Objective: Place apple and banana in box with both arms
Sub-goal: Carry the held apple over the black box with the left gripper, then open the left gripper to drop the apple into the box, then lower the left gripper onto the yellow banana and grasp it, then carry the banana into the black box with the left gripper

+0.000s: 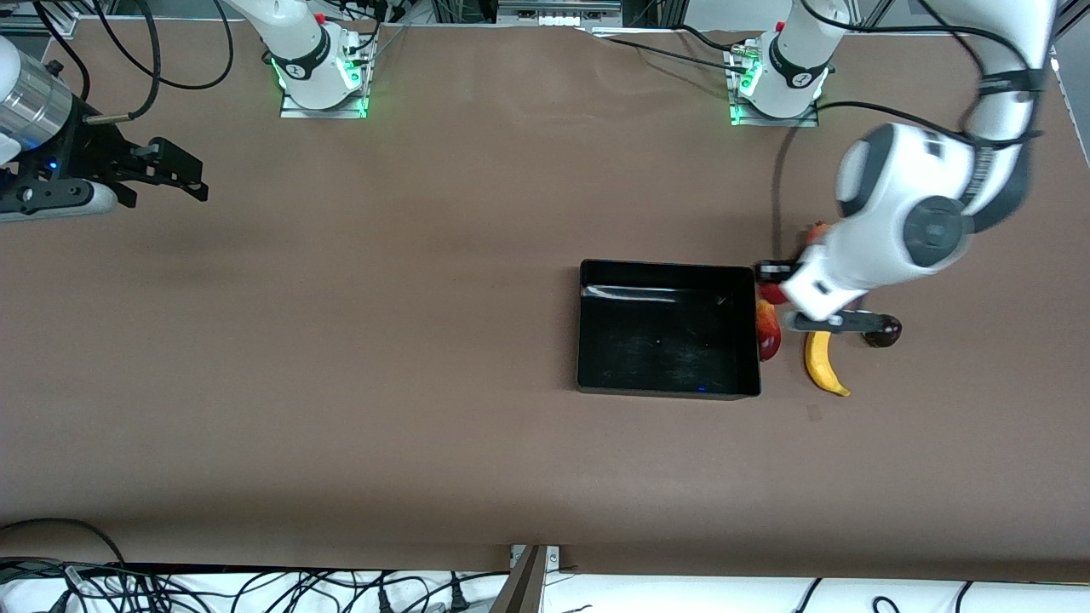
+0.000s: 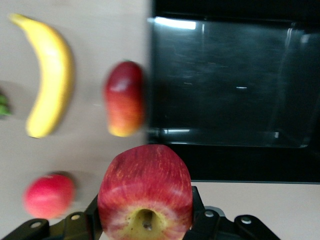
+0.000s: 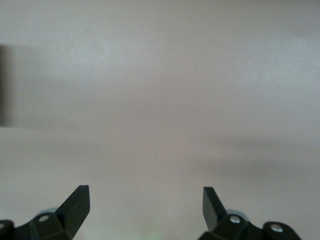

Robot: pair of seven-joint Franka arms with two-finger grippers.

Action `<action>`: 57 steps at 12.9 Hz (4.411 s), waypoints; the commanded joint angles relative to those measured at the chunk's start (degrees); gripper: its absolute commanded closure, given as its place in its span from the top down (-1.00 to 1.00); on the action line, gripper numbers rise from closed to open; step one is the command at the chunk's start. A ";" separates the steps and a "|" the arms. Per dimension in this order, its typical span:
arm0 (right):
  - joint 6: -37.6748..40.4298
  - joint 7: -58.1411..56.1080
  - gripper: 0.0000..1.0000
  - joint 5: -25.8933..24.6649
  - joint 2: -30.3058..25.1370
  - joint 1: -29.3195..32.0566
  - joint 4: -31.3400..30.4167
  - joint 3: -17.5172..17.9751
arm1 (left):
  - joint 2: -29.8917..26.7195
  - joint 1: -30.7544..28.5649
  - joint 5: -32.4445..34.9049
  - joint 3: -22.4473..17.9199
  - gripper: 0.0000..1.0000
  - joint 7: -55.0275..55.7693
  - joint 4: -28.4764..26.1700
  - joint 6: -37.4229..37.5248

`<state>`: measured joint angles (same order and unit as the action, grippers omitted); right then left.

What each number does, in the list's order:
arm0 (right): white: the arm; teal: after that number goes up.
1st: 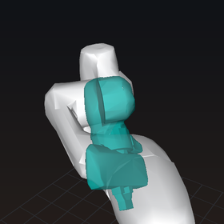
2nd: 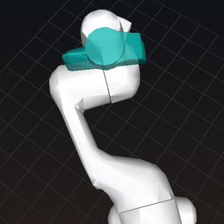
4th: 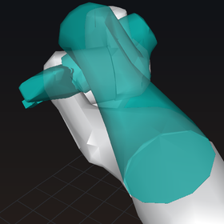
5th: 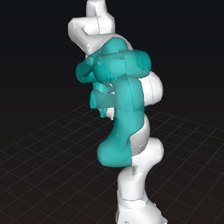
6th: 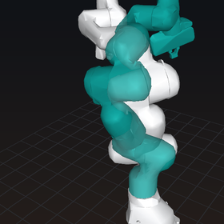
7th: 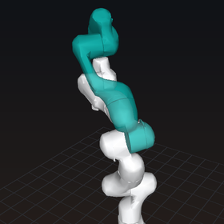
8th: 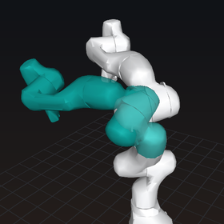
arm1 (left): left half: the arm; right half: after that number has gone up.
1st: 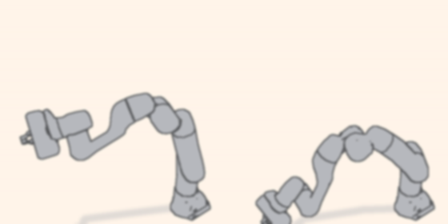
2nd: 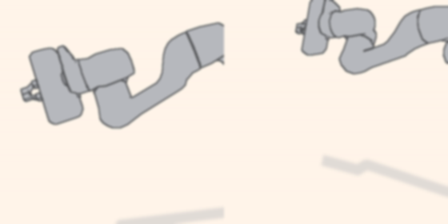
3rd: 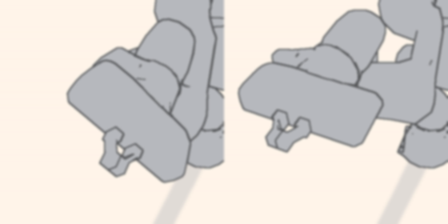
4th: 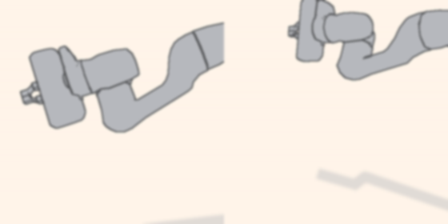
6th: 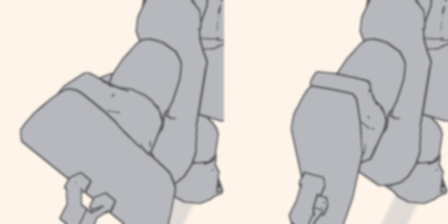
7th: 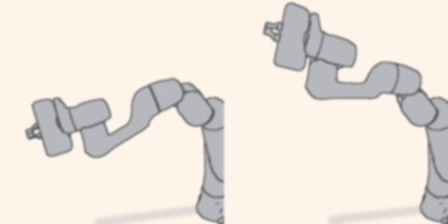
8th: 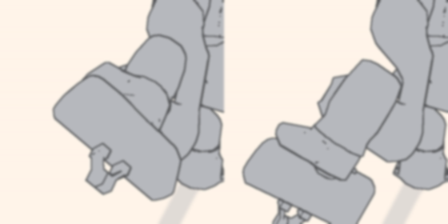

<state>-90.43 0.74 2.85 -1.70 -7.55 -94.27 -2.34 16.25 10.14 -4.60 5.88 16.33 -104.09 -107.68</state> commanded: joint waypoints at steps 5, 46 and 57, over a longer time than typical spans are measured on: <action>-1.42 -0.21 1.00 -3.29 -1.29 1.13 -0.22 1.54 | 13.53 6.55 -0.94 -0.43 -0.96 4.85 0.82 -12.45; -1.67 0.40 1.00 -4.43 1.88 1.22 2.43 0.67 | 25.75 12.69 -6.57 -4.03 -1.00 -3.77 29.15 2.79; -1.59 0.40 1.00 -4.35 1.88 1.13 2.43 0.84 | 18.76 11.42 -6.47 -6.49 1.00 2.92 25.41 1.47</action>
<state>-92.30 0.78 -0.76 -0.26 -6.67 -93.00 -2.00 41.52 24.98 -10.28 -0.04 20.52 -79.42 -113.78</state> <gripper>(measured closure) 0.000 0.093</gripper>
